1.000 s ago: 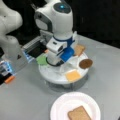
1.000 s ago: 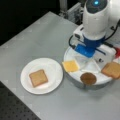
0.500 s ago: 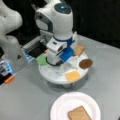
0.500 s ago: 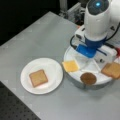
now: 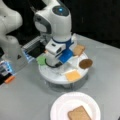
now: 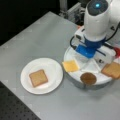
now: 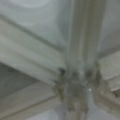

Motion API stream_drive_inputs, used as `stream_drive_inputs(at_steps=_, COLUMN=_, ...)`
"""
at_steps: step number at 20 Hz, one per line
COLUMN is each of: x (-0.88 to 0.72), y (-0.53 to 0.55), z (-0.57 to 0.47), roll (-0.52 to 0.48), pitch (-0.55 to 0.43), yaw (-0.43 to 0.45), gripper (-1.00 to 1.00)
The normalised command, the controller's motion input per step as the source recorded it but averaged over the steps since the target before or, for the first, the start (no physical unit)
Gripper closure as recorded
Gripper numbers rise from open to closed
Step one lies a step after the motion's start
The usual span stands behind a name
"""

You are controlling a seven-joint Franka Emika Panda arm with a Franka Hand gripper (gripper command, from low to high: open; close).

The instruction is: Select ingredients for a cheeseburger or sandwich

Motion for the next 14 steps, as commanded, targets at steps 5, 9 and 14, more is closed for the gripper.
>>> stream_drive_inputs(at_steps=5, x=-0.09, y=0.01, z=-0.12, roll=0.091, pitch=-0.138, yaw=-0.044, gripper=-1.00)
stream_drive_inputs(at_steps=9, x=-0.11, y=-0.05, z=-0.18, roll=0.112, pitch=-0.191, yaw=0.034, gripper=-1.00)
stream_drive_inputs(at_steps=14, x=-0.20, y=-0.16, z=-0.22, roll=0.083, pitch=-0.241, yaw=0.391, gripper=-1.00)
